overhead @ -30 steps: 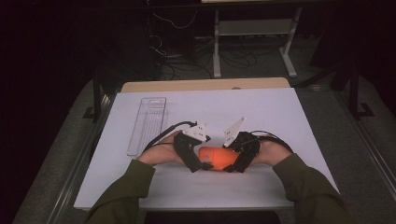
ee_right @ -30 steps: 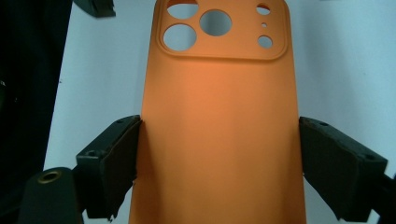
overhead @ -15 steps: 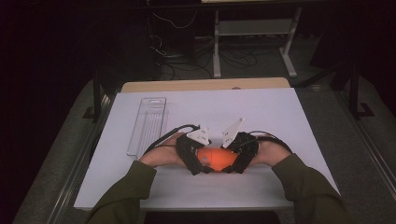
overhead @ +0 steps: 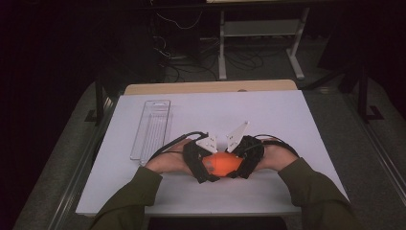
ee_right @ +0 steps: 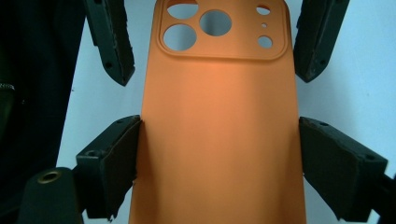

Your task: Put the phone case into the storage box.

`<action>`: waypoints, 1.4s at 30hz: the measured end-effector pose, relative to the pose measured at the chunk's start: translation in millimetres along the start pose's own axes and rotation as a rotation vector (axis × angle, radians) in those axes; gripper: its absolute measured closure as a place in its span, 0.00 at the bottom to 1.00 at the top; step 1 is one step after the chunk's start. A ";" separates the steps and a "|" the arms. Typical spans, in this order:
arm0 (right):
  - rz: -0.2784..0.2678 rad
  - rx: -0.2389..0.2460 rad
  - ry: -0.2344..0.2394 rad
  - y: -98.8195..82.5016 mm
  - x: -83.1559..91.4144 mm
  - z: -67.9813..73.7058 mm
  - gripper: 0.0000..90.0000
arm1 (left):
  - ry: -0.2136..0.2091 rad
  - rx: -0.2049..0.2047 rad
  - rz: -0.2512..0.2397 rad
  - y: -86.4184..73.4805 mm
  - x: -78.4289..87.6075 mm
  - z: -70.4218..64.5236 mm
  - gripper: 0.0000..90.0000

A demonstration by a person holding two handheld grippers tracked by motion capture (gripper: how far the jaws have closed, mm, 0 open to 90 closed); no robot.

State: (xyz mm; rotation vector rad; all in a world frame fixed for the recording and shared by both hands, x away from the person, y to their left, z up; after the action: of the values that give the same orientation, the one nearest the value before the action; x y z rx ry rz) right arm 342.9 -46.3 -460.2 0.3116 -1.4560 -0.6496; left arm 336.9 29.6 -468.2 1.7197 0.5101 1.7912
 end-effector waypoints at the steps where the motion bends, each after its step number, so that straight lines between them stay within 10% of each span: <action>1: 0.001 0.002 -0.001 0.2 -0.1 0.2 0.17 | -0.001 0.001 -0.002 0.1 -0.8 -0.4 0.00; 42: -0.004 0.017 0.004 3.4 -0.8 1.9 0.16 | -0.001 0.006 0.009 -0.3 -6.7 0.3 0.15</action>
State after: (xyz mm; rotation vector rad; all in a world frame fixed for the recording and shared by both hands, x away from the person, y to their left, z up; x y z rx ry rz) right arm 341.8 -42.7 -458.7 0.3290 -1.4584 -0.6402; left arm 337.1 25.4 -473.5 1.7292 0.5090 1.7970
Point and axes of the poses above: each handheld gripper's, and its own axes: x roughly backward along the jaws, y roughly out of its top, z roughly to its left, the point moved 9 cm from there along -x, roughly forward along the jaws, and after that the axes turned 12 degrees about -x, right-handed, at the moved point
